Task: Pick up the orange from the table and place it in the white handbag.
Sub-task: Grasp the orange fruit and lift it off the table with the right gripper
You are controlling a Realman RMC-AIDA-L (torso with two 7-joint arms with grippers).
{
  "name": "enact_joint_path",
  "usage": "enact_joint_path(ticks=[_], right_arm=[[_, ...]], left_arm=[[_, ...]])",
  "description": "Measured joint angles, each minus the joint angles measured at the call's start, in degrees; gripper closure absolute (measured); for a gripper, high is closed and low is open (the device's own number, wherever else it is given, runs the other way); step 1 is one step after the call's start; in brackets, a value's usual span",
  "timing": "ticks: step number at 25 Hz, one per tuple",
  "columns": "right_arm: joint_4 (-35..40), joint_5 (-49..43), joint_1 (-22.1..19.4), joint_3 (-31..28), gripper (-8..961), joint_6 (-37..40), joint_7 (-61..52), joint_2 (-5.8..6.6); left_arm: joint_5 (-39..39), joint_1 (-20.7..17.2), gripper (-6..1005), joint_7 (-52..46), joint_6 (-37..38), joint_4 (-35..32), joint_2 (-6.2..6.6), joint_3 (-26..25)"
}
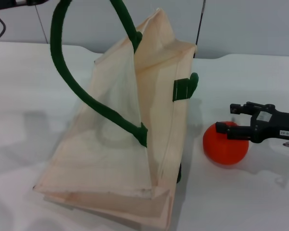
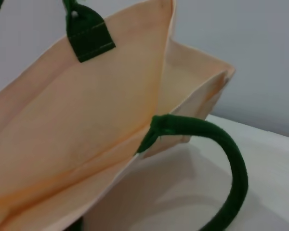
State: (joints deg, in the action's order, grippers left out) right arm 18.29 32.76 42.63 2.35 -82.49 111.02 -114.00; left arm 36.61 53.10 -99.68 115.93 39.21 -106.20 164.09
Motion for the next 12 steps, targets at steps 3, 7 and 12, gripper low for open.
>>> enact_joint_path(ticks=[3, 7, 12], right_arm=[[0.27, -0.04, 0.17, 1.29, 85, 1.12, -0.44, -0.22], [0.14, -0.09, 0.46, 4.72, 86, 5.74, -1.05, -0.97], [0.18, -0.15, 0.45, 8.95, 86, 6.65, -2.55, -1.17]], left_arm=[[0.03, 0.02, 865, 0.00, -0.30, -0.13, -0.03, 0.00], [0.04, -0.12, 866, 0.01, -1.14, -0.17, -0.23, 0.00], [0.04, -0.12, 866, 0.01, -1.16, -0.25, -0.26, 0.00]])
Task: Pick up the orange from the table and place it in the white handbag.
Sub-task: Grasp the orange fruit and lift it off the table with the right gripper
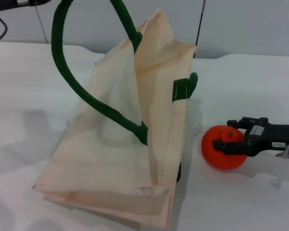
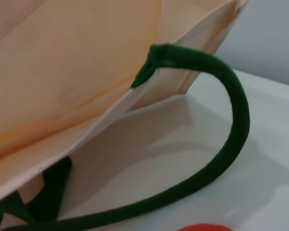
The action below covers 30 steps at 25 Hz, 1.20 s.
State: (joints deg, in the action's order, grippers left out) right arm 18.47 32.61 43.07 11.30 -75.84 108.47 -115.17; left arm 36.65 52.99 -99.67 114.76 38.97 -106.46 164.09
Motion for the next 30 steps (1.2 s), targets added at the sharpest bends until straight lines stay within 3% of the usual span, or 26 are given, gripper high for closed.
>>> enact_joint_path(ticks=[10, 16, 30], right_arm=[[0.25, 0.07, 0.09, 4.87, 88, -0.17, 0.29, 0.02], [0.33, 0.65, 0.62, 4.97, 275, -0.12, 0.50, 0.04], [3.38, 6.47, 0.12, 4.22, 396, -1.01, 2.68, 0.08]], left_arm=[[0.00, -0.13, 866, 0.00, 0.02, -0.04, 0.04, 0.00], [0.03, -0.16, 865, 0.00, -0.13, -0.04, -0.10, 0.00], [0.18, -0.26, 866, 0.00, -0.24, -0.03, -0.15, -0.09]])
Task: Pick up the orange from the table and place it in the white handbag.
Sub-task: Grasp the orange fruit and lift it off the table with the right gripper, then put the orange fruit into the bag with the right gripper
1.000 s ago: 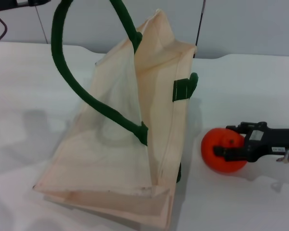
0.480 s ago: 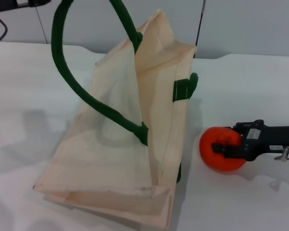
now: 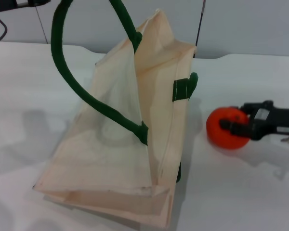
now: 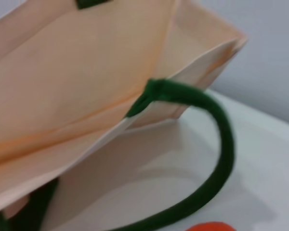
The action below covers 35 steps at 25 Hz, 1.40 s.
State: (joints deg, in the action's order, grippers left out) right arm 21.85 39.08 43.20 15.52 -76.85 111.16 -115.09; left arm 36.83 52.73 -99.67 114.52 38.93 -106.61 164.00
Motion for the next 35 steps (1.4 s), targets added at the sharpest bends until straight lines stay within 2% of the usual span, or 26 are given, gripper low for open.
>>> enact_joint_path(ticks=[9, 13, 17, 22, 27, 35], right_arm=[[3.73, 14.16, 0.07, 0.04, 477, -0.62, 0.59, 0.00], [4.20, 21.18, 0.62, 0.28, 512, -6.24, 2.05, -0.02], [4.15, 22.79, 1.80, 1.12, 540, -12.67, 3.39, -0.05], [2.98, 23.01, 4.85, 8.21, 567, -15.19, 3.65, -0.74], [0.25, 23.17, 7.85, 12.07, 607, -15.01, 3.71, -0.82], [-4.99, 23.05, 11.97, 19.81, 682, -7.22, 3.87, -1.03]], left_arm=[[0.00, 0.18, 865, 0.06, 0.00, 0.00, -0.02, 0.00], [0.00, 0.09, 866, 0.05, -0.10, -0.06, 0.07, 0.01], [-0.09, 0.14, 866, 0.04, -0.50, -0.09, 0.09, 0.08], [-0.32, 0.33, 866, 0.01, -0.74, -0.09, -0.04, 0.09], [-0.32, 0.65, 865, 0.00, -0.73, -0.14, -0.04, 0.09], [-0.36, 1.21, 866, 0.00, -0.71, -0.18, -0.10, 0.09]])
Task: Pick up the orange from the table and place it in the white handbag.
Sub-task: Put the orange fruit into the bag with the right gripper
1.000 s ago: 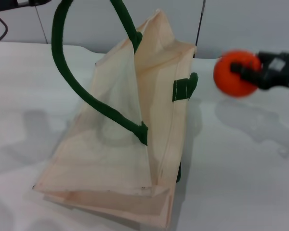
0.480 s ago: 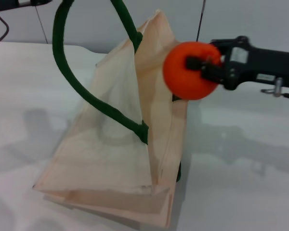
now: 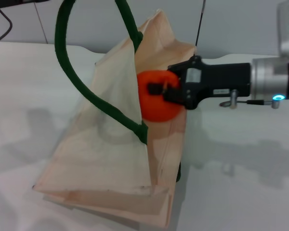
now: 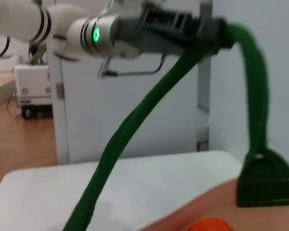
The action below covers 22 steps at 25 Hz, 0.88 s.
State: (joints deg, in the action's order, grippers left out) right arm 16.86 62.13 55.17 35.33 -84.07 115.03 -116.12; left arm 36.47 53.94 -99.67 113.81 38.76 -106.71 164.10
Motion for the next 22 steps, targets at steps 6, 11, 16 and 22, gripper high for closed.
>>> enact_joint_path(ticks=[6, 11, 16, 22], right_arm=[[-4.12, 0.01, 3.72, 3.10, 730, 4.61, 0.54, -0.31], [-8.58, -0.28, 6.60, 3.58, 759, 10.48, 0.55, -0.47], [-9.42, -0.11, 6.99, 4.05, 750, 11.40, 0.55, -0.58], [-9.61, 0.08, 6.67, 3.62, 586, 11.30, 0.56, -0.60]], left_arm=[[0.13, 0.10, 866, 0.03, 0.01, -0.03, -0.01, 0.00], [0.17, 0.16, 865, 0.19, -0.50, -1.04, -0.02, 0.00], [0.12, 0.23, 866, 0.41, -1.16, -2.28, 0.07, 0.00], [-0.01, 0.19, 865, 0.43, -1.31, -2.29, 0.19, 0.00]])
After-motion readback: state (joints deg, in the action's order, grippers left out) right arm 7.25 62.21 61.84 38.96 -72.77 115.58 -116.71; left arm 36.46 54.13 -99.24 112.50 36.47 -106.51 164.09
